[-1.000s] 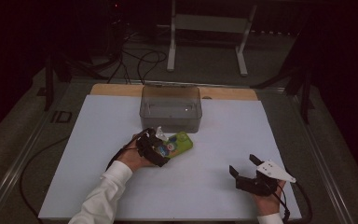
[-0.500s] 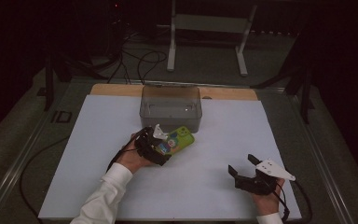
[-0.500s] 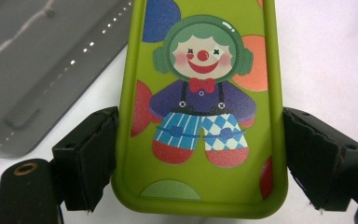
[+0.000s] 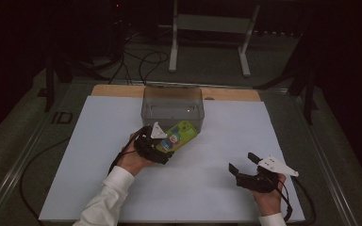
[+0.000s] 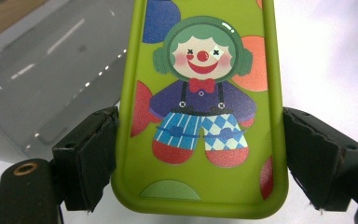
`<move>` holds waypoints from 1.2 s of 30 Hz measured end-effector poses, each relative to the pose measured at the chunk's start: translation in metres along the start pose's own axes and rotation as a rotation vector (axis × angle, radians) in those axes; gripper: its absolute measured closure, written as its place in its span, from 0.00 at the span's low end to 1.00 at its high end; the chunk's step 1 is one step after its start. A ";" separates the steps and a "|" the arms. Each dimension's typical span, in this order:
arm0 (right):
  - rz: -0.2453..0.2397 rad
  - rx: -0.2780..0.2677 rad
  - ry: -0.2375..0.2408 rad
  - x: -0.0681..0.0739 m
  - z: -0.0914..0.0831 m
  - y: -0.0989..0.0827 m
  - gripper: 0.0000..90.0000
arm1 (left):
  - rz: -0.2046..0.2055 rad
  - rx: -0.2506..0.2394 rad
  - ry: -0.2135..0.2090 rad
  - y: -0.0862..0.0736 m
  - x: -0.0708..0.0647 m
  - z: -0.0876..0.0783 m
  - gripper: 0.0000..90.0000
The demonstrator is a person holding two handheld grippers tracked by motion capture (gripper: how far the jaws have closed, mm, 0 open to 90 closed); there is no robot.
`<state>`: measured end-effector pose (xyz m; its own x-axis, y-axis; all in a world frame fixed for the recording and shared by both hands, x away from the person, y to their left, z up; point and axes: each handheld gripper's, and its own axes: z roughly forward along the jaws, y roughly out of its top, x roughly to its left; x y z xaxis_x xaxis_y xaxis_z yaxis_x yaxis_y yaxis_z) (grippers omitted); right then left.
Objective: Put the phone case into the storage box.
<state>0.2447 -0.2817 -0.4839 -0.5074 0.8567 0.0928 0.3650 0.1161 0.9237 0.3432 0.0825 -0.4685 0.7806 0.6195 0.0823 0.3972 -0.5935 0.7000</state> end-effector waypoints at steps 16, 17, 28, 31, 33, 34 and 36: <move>0.025 -0.002 0.066 0.012 0.022 0.030 0.11 | -0.017 -0.097 0.042 0.007 -0.004 -0.013 0.18; 0.029 -0.004 0.070 0.012 0.023 0.032 0.11 | -0.022 -0.104 0.042 0.008 -0.004 -0.013 0.18; 0.069 0.002 0.092 0.017 0.039 0.042 0.11 | -0.026 -0.147 0.061 0.011 -0.005 -0.016 0.18; 0.079 0.008 0.092 0.017 0.042 0.042 0.11 | -0.028 -0.154 0.066 0.012 -0.005 -0.016 0.18; 0.083 0.005 0.093 0.018 0.043 0.042 0.11 | -0.029 -0.159 0.067 0.012 -0.005 -0.017 0.18; 0.086 0.005 0.088 0.019 0.043 0.043 0.11 | -0.031 -0.162 0.068 0.013 -0.005 -0.017 0.18; 0.084 0.002 0.069 0.019 0.043 0.044 0.11 | -0.031 -0.167 0.068 0.014 -0.005 -0.017 0.18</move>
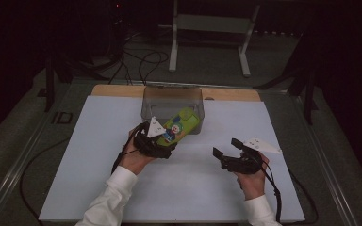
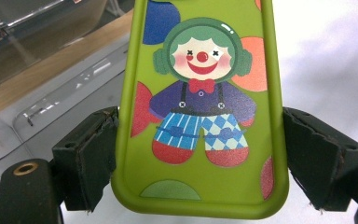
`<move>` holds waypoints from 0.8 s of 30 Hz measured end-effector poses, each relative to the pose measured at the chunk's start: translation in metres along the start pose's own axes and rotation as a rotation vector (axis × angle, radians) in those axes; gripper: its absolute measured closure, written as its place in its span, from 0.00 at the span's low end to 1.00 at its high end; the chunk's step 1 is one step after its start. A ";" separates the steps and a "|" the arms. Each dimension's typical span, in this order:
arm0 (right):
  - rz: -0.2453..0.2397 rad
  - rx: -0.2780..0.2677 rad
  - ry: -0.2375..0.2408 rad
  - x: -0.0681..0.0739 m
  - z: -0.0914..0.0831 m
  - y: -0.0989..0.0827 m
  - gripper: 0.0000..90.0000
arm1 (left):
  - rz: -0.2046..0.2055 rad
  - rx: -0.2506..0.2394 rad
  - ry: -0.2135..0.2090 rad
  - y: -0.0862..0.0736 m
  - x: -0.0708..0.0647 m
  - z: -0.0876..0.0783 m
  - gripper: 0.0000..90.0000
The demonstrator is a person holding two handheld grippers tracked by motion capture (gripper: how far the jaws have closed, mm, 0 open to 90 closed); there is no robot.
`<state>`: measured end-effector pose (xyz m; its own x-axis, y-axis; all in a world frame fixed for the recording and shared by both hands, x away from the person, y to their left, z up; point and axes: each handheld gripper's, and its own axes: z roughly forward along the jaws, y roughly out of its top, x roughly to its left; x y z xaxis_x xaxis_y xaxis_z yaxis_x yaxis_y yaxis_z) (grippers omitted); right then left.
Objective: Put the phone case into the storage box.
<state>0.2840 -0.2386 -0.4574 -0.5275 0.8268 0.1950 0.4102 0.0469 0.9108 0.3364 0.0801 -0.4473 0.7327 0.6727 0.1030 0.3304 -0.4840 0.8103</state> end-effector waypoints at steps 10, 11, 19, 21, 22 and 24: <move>-0.072 -0.027 -0.098 0.013 -0.002 0.004 0.11 | 0.003 -0.022 -0.015 0.006 -0.005 0.000 0.18; -0.086 -0.026 -0.109 0.015 -0.003 0.004 0.11 | 0.001 -0.023 -0.017 0.006 -0.005 0.000 0.18; -0.137 -0.014 -0.163 0.027 -0.006 0.005 0.11 | 0.003 -0.034 -0.021 0.007 -0.007 -0.003 0.18; -0.155 -0.018 -0.178 0.033 -0.009 0.005 0.11 | 0.001 -0.038 -0.022 0.007 -0.007 -0.004 0.18; -0.165 -0.023 -0.183 0.036 -0.011 0.006 0.11 | 0.003 -0.038 -0.022 0.008 -0.007 -0.004 0.18; -0.192 -0.025 -0.194 0.044 -0.013 0.006 0.11 | 0.002 -0.040 -0.022 0.008 -0.006 -0.005 0.18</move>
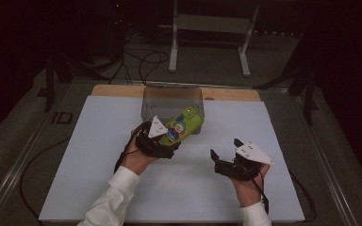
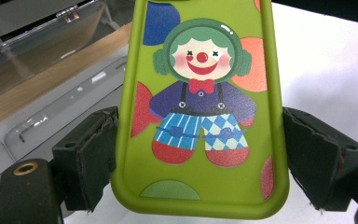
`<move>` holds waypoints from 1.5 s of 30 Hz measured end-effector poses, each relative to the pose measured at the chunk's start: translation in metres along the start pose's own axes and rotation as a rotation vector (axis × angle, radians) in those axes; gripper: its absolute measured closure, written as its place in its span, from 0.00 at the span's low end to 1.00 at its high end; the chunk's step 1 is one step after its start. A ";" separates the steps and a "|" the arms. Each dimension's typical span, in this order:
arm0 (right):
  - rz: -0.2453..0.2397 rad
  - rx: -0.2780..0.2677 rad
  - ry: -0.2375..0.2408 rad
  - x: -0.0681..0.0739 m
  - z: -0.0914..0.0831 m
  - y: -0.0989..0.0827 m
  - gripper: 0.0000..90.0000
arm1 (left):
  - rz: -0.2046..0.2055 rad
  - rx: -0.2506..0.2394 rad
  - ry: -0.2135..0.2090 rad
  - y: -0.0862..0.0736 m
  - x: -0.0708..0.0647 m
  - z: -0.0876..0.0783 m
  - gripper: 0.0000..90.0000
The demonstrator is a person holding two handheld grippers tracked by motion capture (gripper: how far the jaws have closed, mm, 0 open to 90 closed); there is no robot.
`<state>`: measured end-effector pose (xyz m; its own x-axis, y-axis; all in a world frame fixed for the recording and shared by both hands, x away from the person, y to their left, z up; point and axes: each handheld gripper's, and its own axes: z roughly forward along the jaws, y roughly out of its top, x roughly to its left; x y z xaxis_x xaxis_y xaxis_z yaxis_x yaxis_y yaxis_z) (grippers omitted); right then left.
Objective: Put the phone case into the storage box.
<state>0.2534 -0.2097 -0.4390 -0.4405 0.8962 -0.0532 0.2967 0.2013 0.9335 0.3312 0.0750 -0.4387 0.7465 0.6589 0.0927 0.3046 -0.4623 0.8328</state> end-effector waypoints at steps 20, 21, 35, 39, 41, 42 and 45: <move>0.104 0.062 0.056 0.020 0.014 -0.021 0.11 | 0.012 -0.028 -0.025 0.006 -0.007 -0.007 0.18; 0.102 0.067 0.053 0.020 0.012 -0.024 0.11 | 0.012 -0.028 -0.025 0.006 -0.007 -0.008 0.18; 0.087 0.057 0.036 0.029 -0.011 -0.004 0.11 | 0.020 -0.061 -0.053 0.012 -0.019 -0.010 0.18; 0.095 0.060 0.034 0.023 -0.006 0.004 0.11 | 0.033 -0.071 -0.061 0.016 -0.023 -0.013 0.18; 0.093 0.059 0.032 0.022 -0.004 0.007 0.11 | 0.033 -0.073 -0.061 0.017 -0.024 -0.013 0.18; 0.094 0.063 0.037 0.019 -0.002 0.013 0.11 | 0.037 -0.078 -0.064 0.019 -0.025 -0.014 0.18; 0.101 0.046 0.028 0.016 -0.001 0.022 0.11 | 0.040 -0.087 -0.066 0.020 -0.027 -0.014 0.18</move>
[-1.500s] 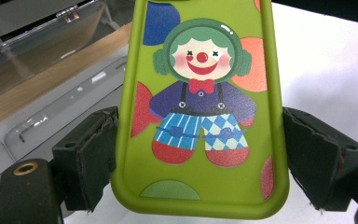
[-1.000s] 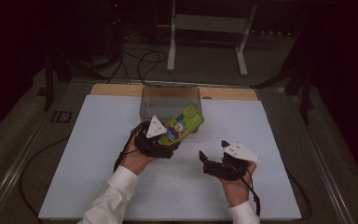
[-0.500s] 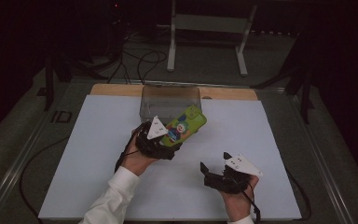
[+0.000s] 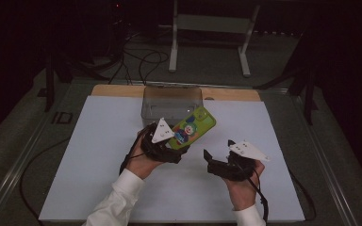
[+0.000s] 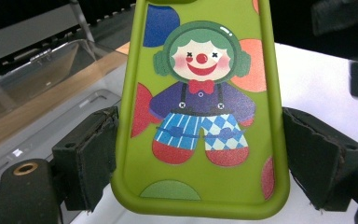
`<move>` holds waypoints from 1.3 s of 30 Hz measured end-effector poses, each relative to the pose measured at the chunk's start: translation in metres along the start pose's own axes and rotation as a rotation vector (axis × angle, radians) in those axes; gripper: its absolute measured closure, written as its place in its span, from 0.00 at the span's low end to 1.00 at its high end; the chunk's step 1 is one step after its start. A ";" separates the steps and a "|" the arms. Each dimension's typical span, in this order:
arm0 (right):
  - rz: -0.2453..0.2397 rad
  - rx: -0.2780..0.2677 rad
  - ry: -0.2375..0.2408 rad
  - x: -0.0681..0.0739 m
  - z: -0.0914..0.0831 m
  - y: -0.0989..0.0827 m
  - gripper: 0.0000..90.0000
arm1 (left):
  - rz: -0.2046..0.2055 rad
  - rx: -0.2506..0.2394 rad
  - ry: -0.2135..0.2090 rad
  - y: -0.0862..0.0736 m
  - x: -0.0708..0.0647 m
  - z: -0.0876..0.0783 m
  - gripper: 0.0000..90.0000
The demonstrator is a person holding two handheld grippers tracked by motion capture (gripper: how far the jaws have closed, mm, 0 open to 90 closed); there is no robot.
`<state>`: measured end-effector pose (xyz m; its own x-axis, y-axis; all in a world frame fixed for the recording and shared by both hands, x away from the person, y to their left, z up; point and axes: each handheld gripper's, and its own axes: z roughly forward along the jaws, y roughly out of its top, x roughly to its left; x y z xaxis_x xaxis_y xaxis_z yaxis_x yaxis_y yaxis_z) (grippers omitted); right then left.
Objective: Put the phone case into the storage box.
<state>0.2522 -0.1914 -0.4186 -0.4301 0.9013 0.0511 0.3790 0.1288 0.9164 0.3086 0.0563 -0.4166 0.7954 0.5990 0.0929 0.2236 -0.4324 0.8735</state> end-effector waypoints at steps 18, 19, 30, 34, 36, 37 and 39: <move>0.075 -0.012 0.097 -0.005 0.033 0.036 0.12 | -0.052 -0.052 0.007 0.002 0.003 0.002 0.18; 0.076 -0.011 0.104 -0.004 0.035 0.037 0.12 | -0.052 -0.052 0.007 0.002 0.003 0.002 0.18; 0.133 0.003 0.177 0.000 0.051 0.041 0.31 | -0.112 -0.088 0.021 0.001 0.006 0.006 0.18; 0.172 -0.003 0.187 0.001 0.054 0.041 0.40 | -0.126 -0.099 0.033 -0.001 0.005 0.007 0.18; 0.187 -0.005 0.215 0.002 0.054 0.040 0.48 | -0.135 -0.109 0.039 -0.001 0.005 0.007 0.18; 0.193 -0.006 0.226 0.003 0.055 0.040 0.51 | -0.139 -0.113 0.044 -0.001 0.004 0.008 0.18; 0.204 -0.008 0.252 0.003 0.055 0.040 0.59 | -0.151 -0.124 0.049 0.000 0.004 0.008 0.18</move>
<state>0.3114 -0.1603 -0.4035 -0.5359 0.7772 0.3297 0.4718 -0.0482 0.8804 0.3161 0.0534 -0.4205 0.7290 0.6842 -0.0228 0.2642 -0.2505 0.9314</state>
